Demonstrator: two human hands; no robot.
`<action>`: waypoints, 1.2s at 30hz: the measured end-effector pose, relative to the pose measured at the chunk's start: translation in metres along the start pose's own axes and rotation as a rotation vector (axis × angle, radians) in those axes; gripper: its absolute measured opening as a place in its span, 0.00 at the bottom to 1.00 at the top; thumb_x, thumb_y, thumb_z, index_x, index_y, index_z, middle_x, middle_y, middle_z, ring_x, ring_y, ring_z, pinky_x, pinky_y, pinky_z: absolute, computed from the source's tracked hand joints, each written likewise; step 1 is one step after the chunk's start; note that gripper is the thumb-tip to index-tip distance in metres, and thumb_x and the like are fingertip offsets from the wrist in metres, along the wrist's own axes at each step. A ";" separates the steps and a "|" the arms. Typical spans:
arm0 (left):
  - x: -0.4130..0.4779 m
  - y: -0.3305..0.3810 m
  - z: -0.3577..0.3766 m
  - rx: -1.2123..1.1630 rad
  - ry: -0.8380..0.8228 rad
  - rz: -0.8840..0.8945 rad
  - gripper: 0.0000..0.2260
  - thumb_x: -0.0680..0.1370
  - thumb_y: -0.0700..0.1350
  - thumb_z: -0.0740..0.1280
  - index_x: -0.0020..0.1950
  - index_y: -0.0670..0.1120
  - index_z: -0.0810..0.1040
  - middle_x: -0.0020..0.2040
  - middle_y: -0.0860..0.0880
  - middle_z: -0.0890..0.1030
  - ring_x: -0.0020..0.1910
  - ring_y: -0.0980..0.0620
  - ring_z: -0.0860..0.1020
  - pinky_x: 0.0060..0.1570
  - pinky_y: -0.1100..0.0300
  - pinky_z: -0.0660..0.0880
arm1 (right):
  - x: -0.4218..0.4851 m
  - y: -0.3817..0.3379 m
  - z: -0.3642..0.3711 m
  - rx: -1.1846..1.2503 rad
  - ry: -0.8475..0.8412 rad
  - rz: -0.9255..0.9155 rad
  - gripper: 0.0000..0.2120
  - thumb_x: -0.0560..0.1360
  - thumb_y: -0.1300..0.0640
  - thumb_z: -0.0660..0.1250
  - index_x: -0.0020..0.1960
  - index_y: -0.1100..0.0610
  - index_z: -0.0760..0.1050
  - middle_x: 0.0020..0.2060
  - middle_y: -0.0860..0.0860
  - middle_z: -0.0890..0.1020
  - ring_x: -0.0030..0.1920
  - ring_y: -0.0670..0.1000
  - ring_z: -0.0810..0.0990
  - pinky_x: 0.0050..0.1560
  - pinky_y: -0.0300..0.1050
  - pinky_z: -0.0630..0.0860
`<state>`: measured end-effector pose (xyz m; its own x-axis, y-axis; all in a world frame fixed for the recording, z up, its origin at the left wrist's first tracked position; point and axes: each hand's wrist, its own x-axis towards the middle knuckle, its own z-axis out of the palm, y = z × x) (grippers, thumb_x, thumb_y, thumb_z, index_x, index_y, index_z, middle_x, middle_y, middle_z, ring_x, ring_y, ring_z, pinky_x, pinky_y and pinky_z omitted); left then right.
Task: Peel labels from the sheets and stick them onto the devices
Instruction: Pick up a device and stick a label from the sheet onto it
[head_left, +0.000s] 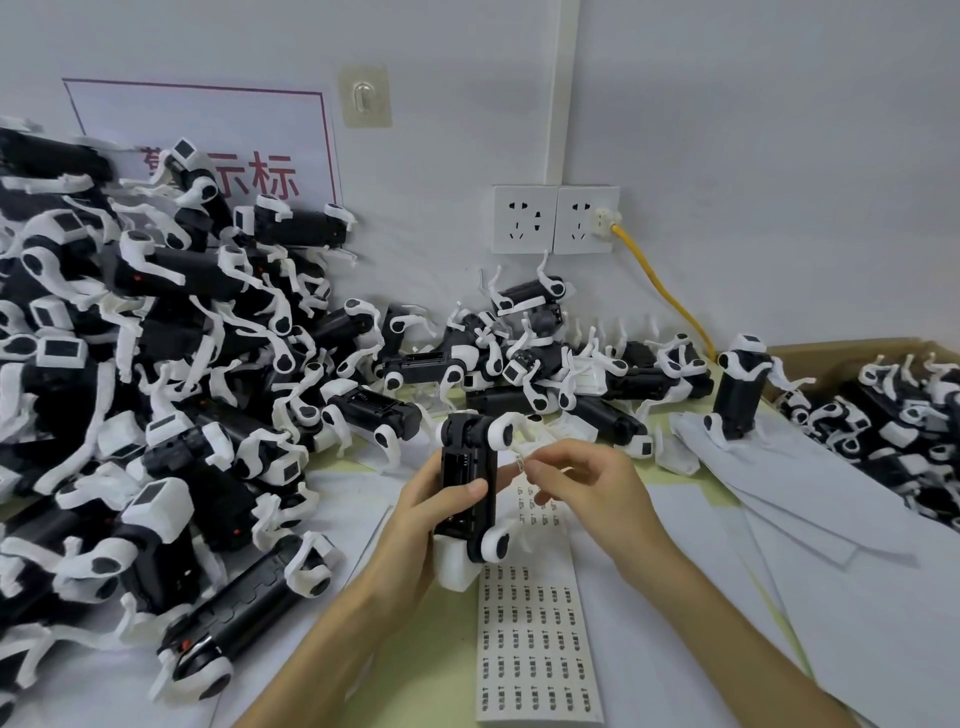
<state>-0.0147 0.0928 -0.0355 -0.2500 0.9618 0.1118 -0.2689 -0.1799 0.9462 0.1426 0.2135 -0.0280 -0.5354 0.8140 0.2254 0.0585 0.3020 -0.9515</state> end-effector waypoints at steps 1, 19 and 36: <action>0.000 0.000 0.000 0.004 -0.011 0.004 0.21 0.75 0.44 0.68 0.68 0.45 0.78 0.63 0.45 0.85 0.64 0.50 0.83 0.53 0.64 0.80 | 0.000 0.001 0.001 -0.003 0.006 -0.003 0.06 0.76 0.56 0.76 0.43 0.45 0.86 0.42 0.47 0.87 0.40 0.50 0.86 0.46 0.41 0.80; 0.005 0.002 -0.010 -0.021 0.116 -0.037 0.14 0.73 0.51 0.71 0.53 0.47 0.88 0.54 0.49 0.87 0.53 0.54 0.84 0.50 0.61 0.79 | -0.007 -0.013 0.003 0.362 -0.114 0.001 0.02 0.71 0.56 0.74 0.42 0.53 0.83 0.40 0.51 0.82 0.37 0.49 0.78 0.48 0.41 0.77; 0.003 -0.005 -0.002 0.001 -0.046 0.017 0.17 0.79 0.46 0.70 0.66 0.42 0.82 0.64 0.39 0.83 0.66 0.40 0.81 0.63 0.54 0.79 | -0.016 -0.014 0.020 0.371 -0.085 0.113 0.12 0.73 0.49 0.72 0.49 0.58 0.84 0.51 0.63 0.84 0.52 0.56 0.82 0.67 0.62 0.73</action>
<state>-0.0161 0.0966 -0.0405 -0.2118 0.9670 0.1413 -0.2643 -0.1959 0.9443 0.1335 0.1860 -0.0224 -0.6114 0.7834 0.1112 -0.1789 0.0000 -0.9839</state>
